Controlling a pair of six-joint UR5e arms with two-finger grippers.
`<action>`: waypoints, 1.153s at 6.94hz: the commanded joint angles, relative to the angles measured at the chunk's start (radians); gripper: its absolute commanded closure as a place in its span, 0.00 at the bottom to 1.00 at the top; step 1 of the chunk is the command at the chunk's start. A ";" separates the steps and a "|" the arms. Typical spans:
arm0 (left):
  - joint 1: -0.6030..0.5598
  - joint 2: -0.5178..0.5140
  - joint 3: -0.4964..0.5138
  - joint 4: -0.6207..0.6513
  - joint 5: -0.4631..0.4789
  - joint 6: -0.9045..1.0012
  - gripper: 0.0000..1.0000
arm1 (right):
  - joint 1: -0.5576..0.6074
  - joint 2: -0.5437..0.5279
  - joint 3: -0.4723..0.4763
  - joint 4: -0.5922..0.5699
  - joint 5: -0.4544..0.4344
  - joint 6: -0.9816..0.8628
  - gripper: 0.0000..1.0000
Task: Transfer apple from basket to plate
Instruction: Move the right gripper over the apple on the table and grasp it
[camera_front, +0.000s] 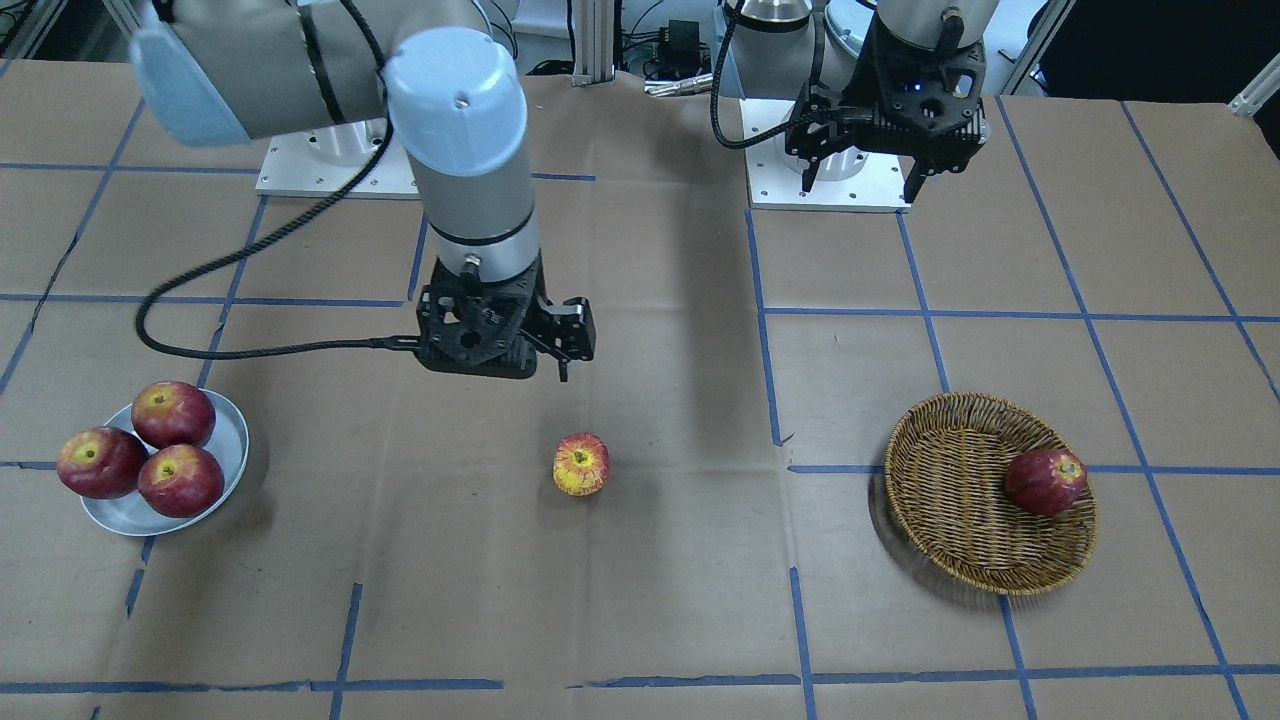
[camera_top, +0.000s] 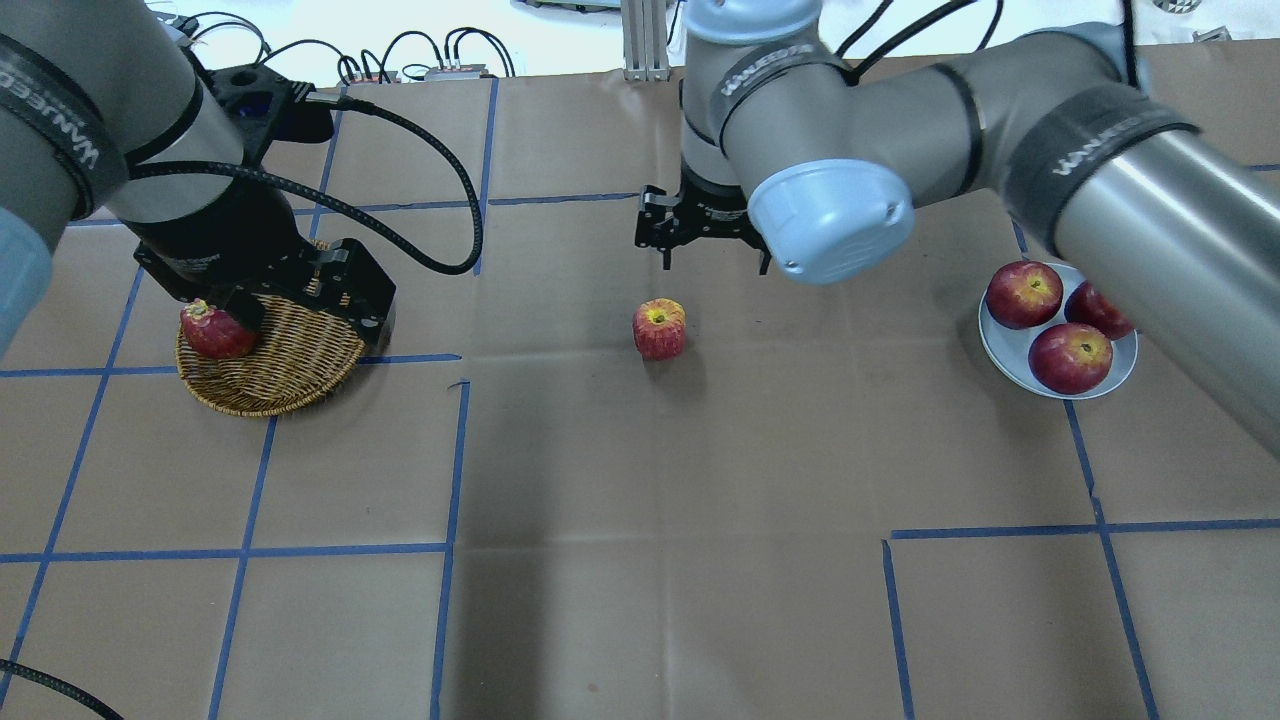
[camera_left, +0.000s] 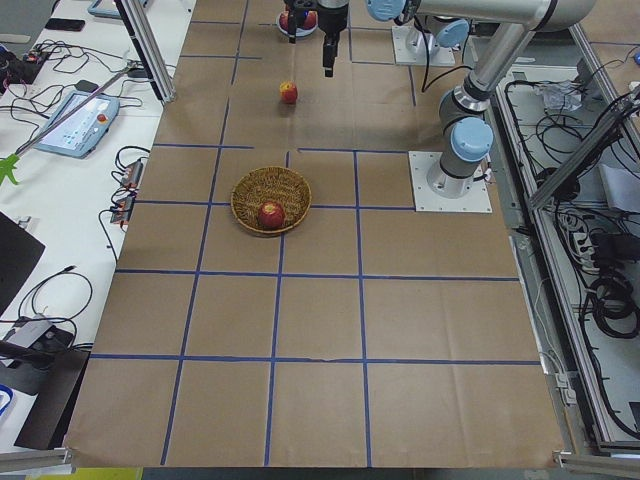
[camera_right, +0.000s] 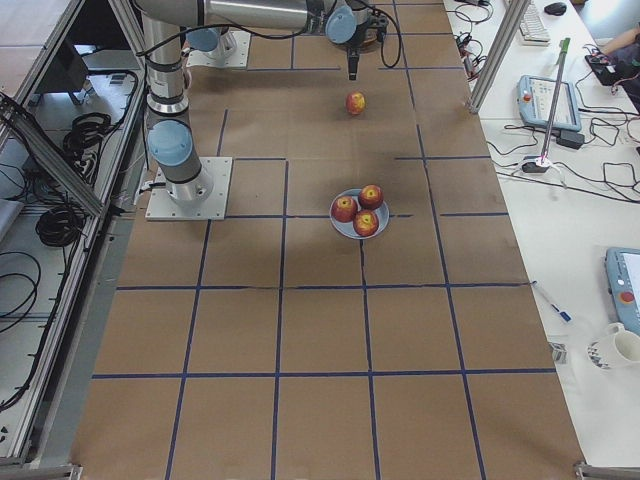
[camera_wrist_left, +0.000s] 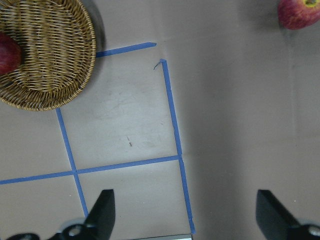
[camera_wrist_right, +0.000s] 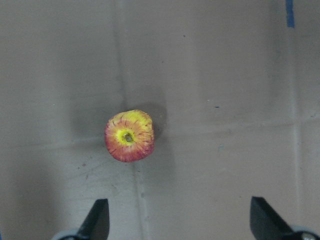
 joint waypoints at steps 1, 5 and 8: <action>0.028 -0.001 -0.002 0.004 -0.003 0.018 0.01 | 0.046 0.103 0.006 -0.108 0.000 0.038 0.00; 0.025 0.003 -0.004 0.003 -0.032 0.017 0.01 | 0.066 0.241 0.028 -0.276 -0.068 0.033 0.00; 0.027 0.014 0.003 -0.002 -0.026 0.021 0.01 | 0.066 0.280 0.055 -0.308 -0.057 0.032 0.00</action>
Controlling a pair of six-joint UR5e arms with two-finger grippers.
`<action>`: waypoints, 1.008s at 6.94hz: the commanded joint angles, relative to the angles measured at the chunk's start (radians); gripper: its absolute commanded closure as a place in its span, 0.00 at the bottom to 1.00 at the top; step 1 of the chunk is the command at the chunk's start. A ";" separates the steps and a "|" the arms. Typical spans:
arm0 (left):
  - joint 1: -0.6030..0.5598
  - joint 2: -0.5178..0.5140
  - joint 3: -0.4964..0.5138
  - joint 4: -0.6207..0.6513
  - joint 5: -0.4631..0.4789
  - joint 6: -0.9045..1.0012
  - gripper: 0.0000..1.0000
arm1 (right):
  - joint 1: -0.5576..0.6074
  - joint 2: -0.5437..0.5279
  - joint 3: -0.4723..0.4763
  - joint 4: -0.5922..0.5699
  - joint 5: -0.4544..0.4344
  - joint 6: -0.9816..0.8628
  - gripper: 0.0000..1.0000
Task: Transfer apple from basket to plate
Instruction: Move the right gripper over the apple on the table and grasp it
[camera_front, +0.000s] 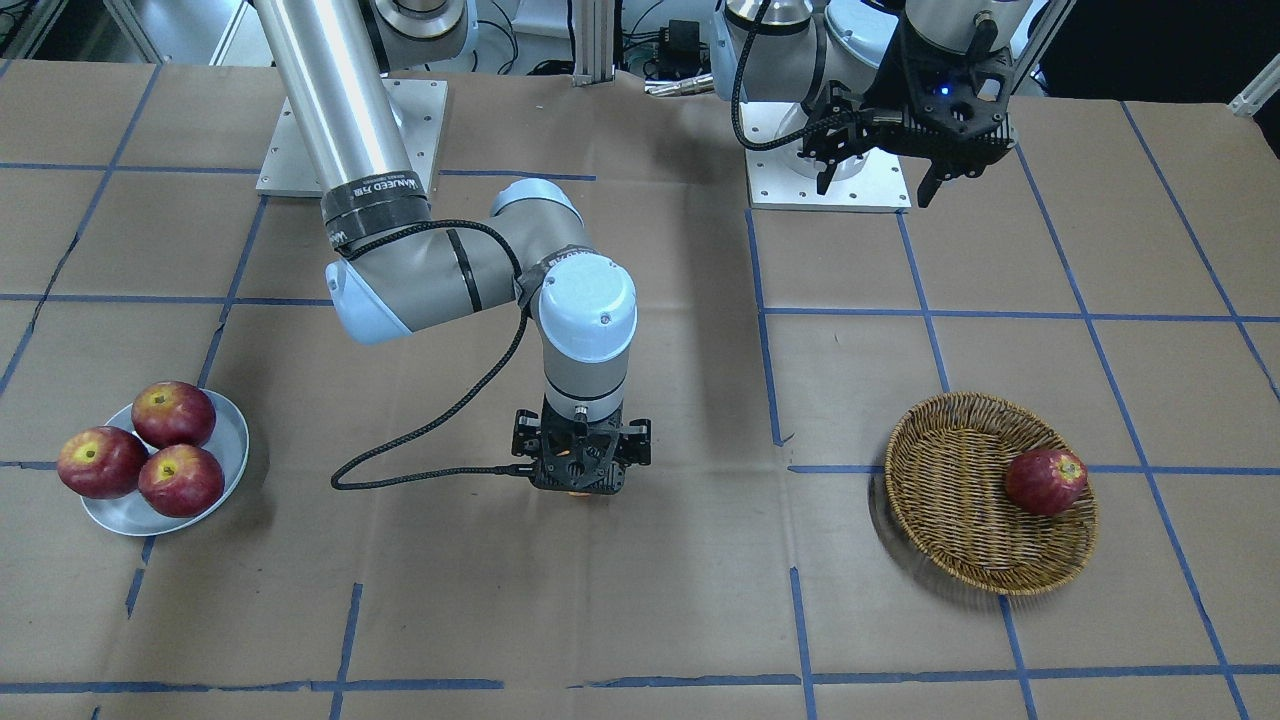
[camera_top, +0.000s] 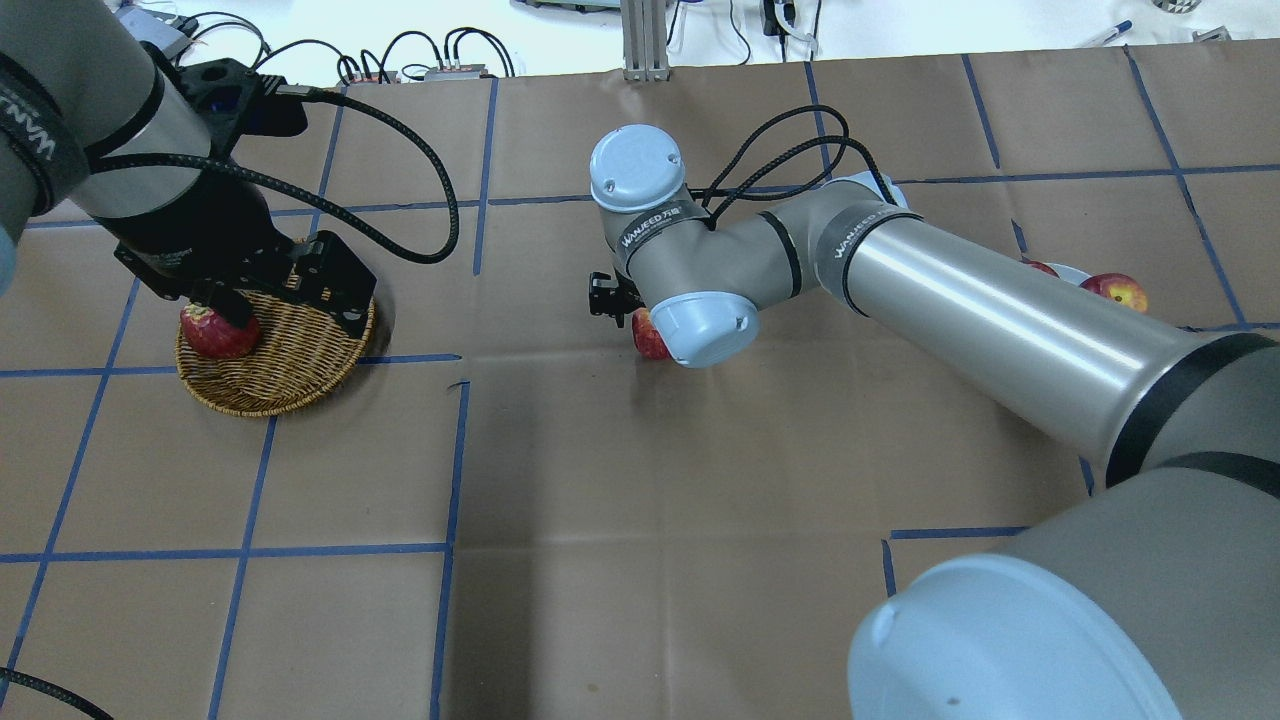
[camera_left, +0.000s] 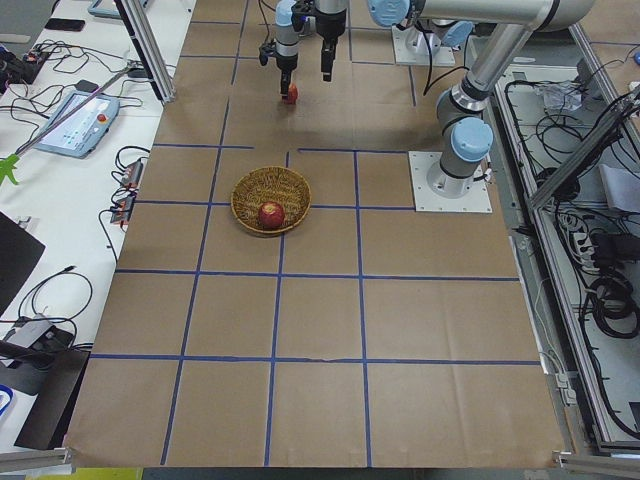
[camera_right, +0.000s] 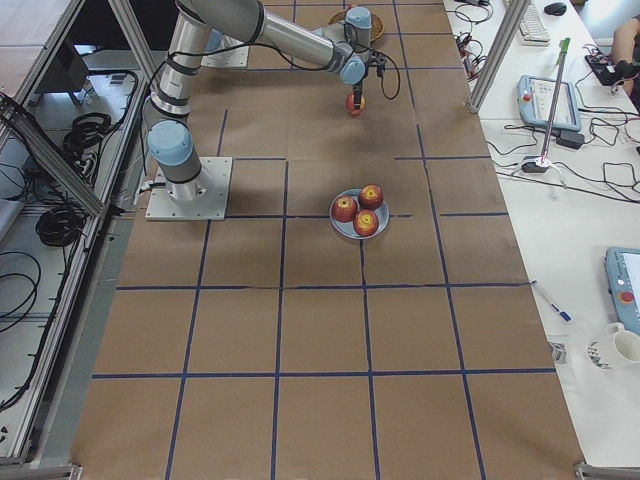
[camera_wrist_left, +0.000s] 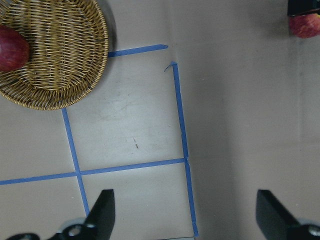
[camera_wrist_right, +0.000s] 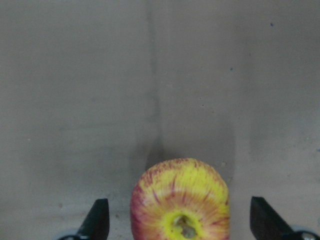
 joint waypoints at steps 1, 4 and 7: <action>0.001 0.028 -0.006 -0.007 0.008 -0.002 0.01 | -0.003 0.008 0.013 -0.006 0.005 -0.001 0.16; 0.003 0.082 -0.029 -0.037 0.016 -0.003 0.01 | -0.011 -0.010 0.000 -0.003 0.004 0.001 0.46; 0.003 0.111 -0.030 -0.038 0.018 -0.003 0.01 | -0.045 -0.183 -0.080 0.209 0.001 -0.042 0.48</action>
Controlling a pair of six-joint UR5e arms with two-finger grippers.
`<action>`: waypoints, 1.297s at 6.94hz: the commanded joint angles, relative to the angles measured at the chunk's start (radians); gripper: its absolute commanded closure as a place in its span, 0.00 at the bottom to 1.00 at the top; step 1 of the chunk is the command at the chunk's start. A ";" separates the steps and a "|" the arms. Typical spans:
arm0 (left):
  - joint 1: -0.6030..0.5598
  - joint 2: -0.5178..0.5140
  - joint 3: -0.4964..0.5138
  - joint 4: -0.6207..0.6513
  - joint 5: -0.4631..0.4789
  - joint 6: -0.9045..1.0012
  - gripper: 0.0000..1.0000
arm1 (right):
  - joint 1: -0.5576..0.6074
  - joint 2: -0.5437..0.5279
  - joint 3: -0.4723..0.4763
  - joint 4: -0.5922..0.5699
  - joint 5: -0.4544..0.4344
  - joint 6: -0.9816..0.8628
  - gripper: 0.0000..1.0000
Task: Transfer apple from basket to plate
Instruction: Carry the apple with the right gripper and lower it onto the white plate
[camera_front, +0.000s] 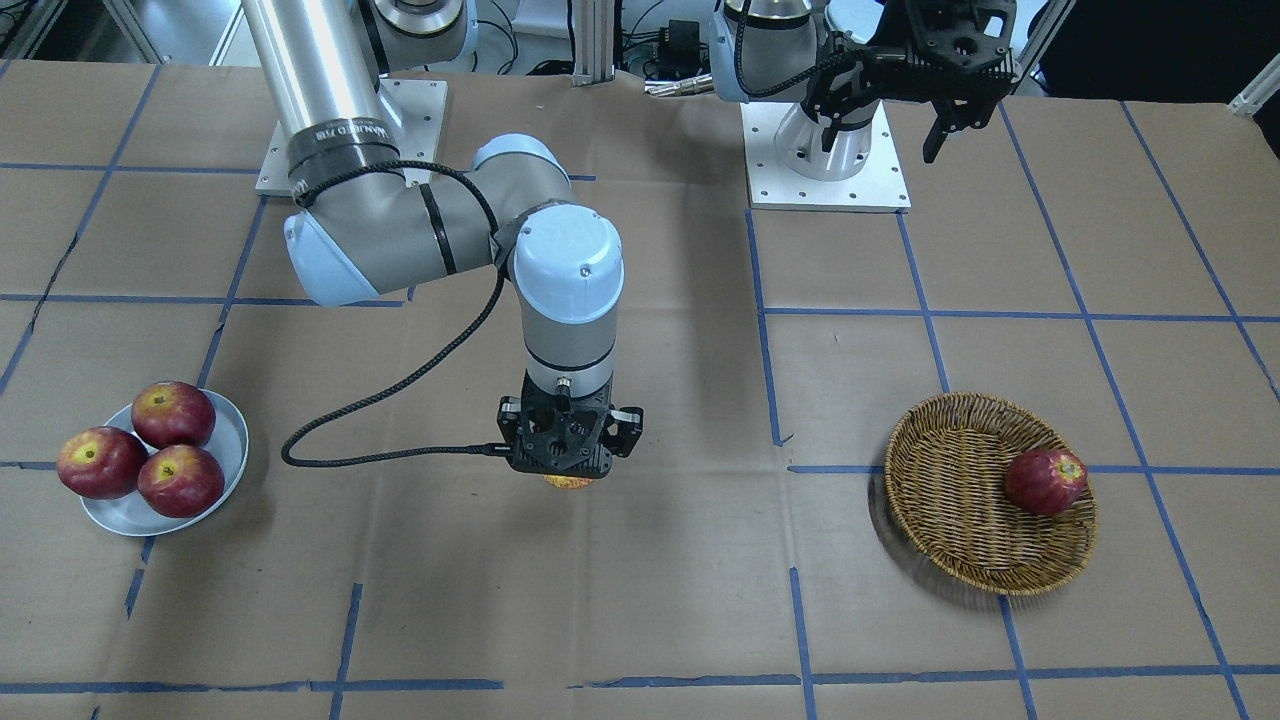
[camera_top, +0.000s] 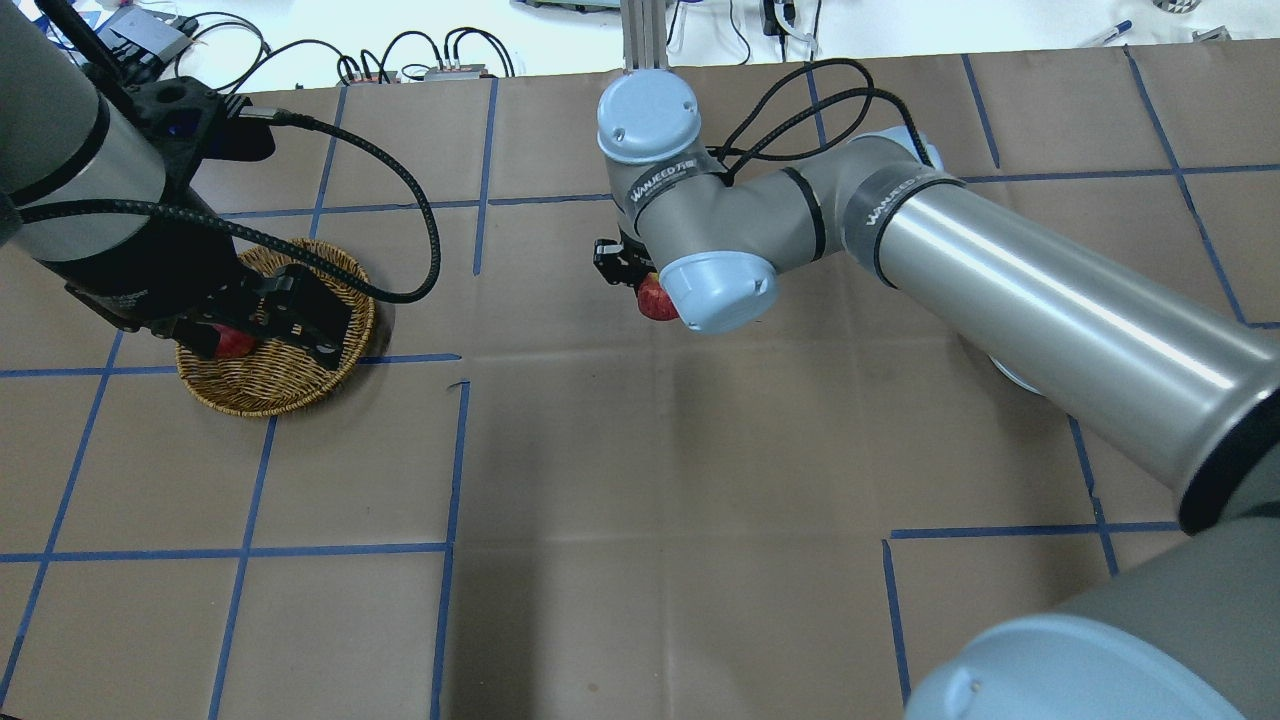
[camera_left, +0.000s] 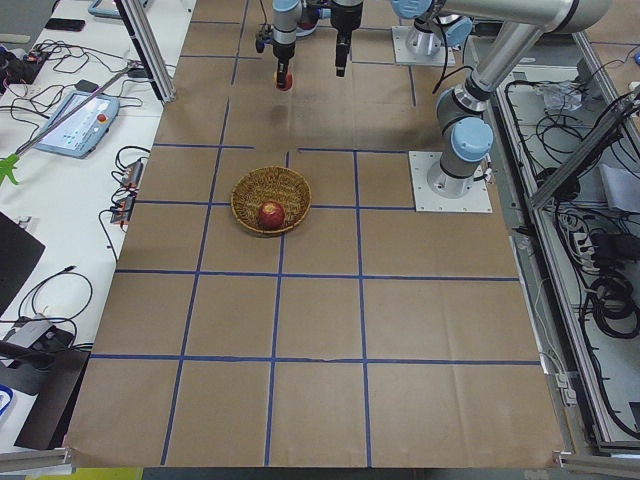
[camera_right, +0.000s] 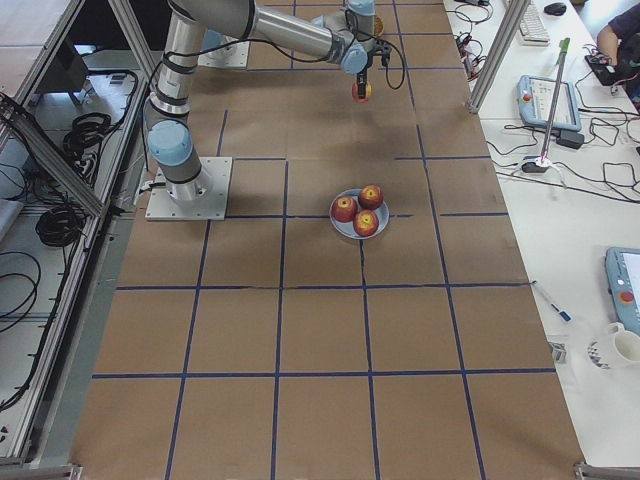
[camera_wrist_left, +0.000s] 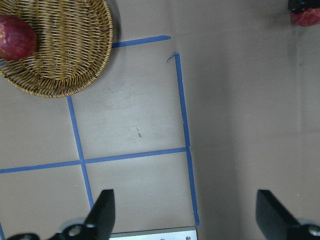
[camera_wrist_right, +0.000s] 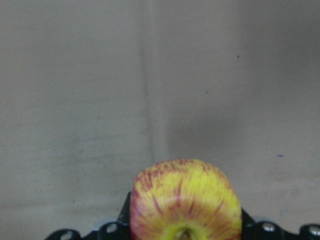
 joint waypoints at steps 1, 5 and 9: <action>-0.001 0.014 -0.004 0.003 -0.009 0.002 0.01 | -0.076 -0.117 -0.017 0.142 -0.004 -0.085 0.48; -0.002 -0.010 -0.047 0.020 -0.007 0.004 0.01 | -0.454 -0.309 0.130 0.221 0.001 -0.655 0.47; -0.011 -0.048 -0.036 0.159 -0.015 0.088 0.01 | -0.812 -0.294 0.204 0.202 0.062 -1.121 0.47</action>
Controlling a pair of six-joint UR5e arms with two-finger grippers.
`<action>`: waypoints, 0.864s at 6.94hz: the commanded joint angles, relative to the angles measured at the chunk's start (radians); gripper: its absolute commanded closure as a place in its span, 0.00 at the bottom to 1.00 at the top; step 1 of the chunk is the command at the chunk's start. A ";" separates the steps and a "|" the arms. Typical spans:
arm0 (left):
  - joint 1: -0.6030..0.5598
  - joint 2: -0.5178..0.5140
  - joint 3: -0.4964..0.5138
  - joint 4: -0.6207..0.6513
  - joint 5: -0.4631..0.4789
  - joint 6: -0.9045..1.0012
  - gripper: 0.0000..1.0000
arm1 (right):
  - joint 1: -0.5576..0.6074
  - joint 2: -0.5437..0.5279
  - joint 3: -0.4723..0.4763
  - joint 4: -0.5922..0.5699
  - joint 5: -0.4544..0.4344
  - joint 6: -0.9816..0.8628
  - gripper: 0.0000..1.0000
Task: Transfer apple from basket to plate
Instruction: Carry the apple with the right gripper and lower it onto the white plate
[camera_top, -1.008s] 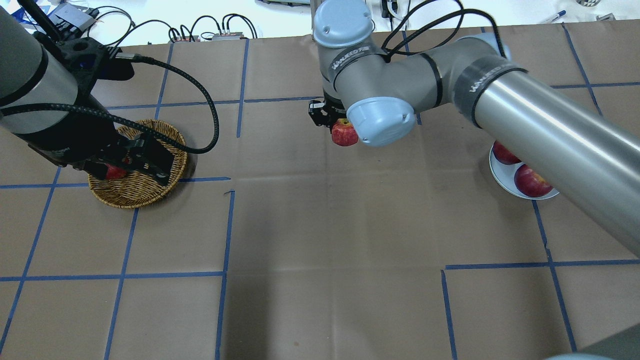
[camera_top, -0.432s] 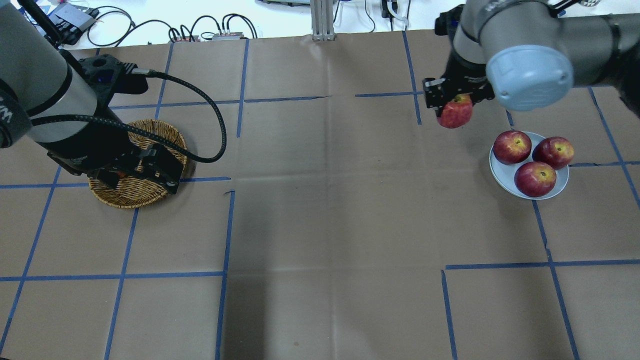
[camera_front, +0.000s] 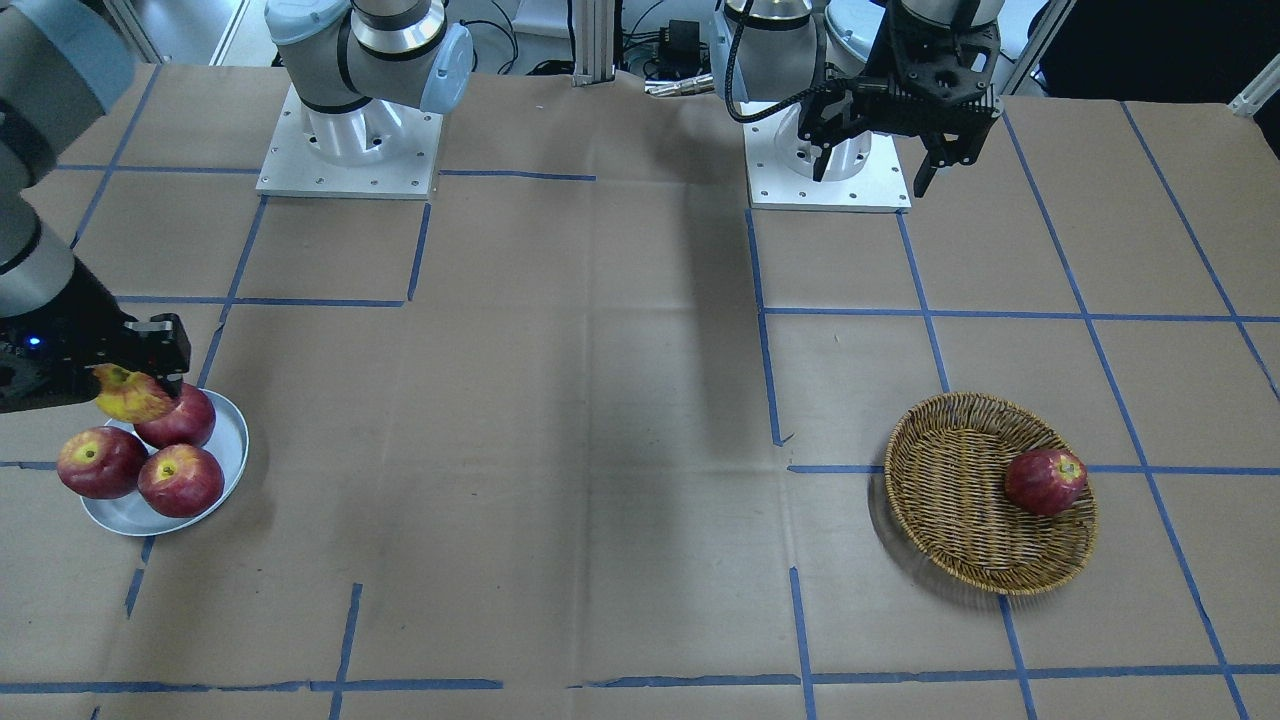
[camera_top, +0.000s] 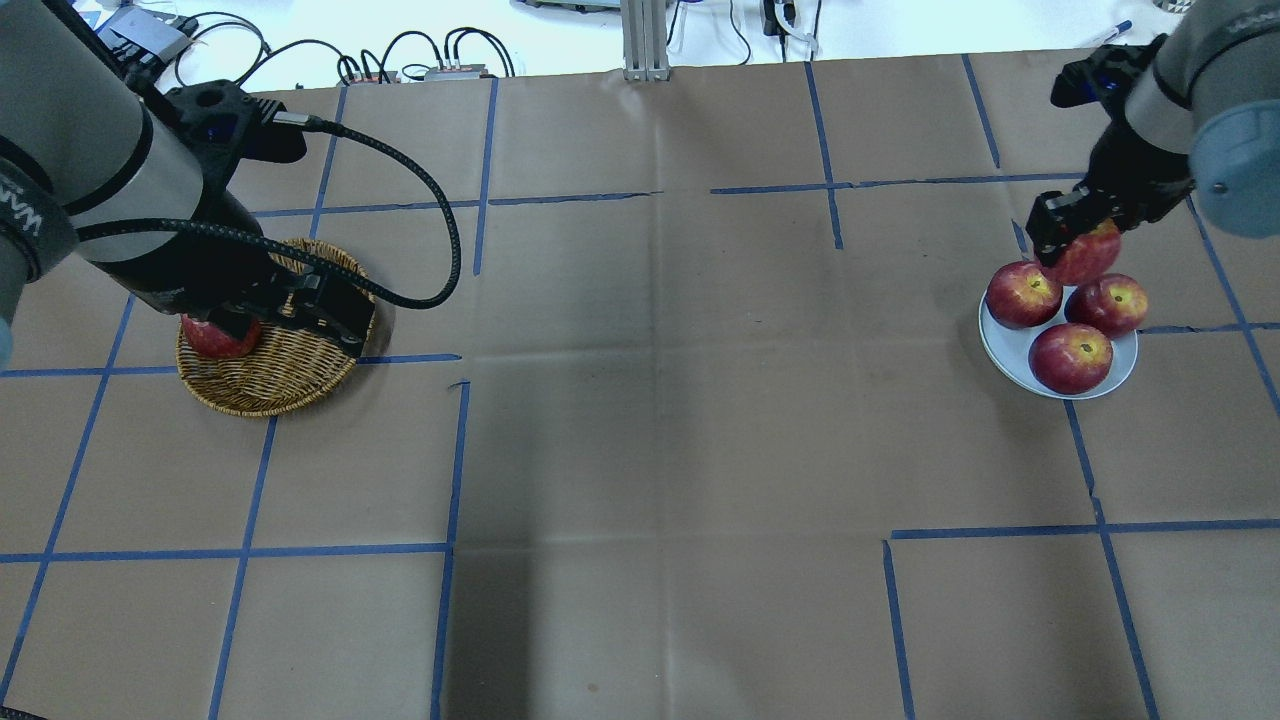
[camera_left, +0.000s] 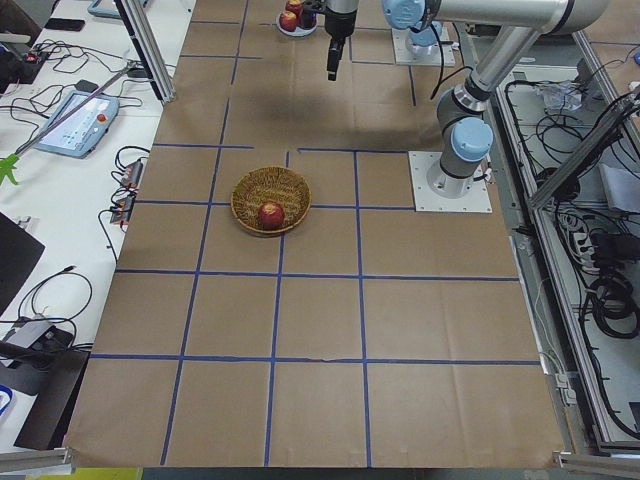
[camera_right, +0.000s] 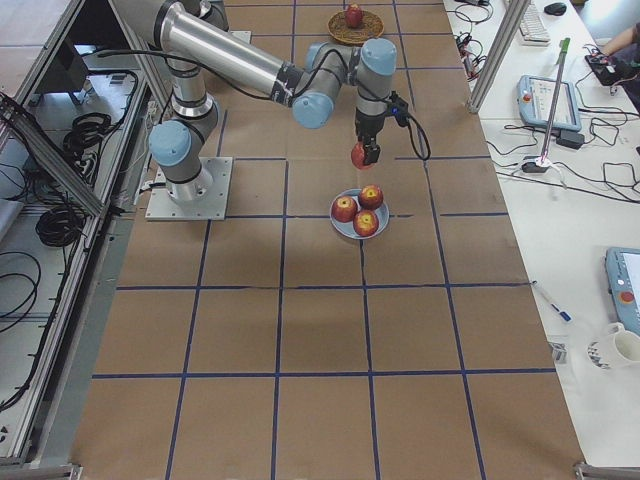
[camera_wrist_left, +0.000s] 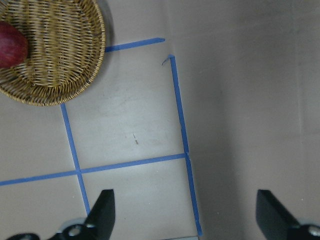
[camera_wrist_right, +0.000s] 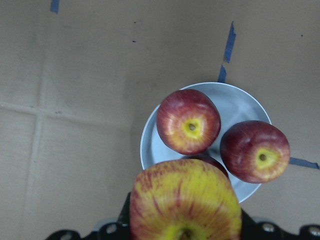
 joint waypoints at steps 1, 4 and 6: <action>-0.002 -0.028 0.006 0.047 0.000 0.021 0.01 | -0.085 0.060 0.012 -0.029 0.024 -0.097 0.47; -0.002 -0.028 0.011 0.047 0.001 0.020 0.01 | -0.086 0.106 0.032 -0.120 0.024 -0.098 0.47; -0.002 -0.030 0.008 0.045 0.009 0.020 0.01 | -0.085 0.124 0.038 -0.169 0.025 -0.093 0.47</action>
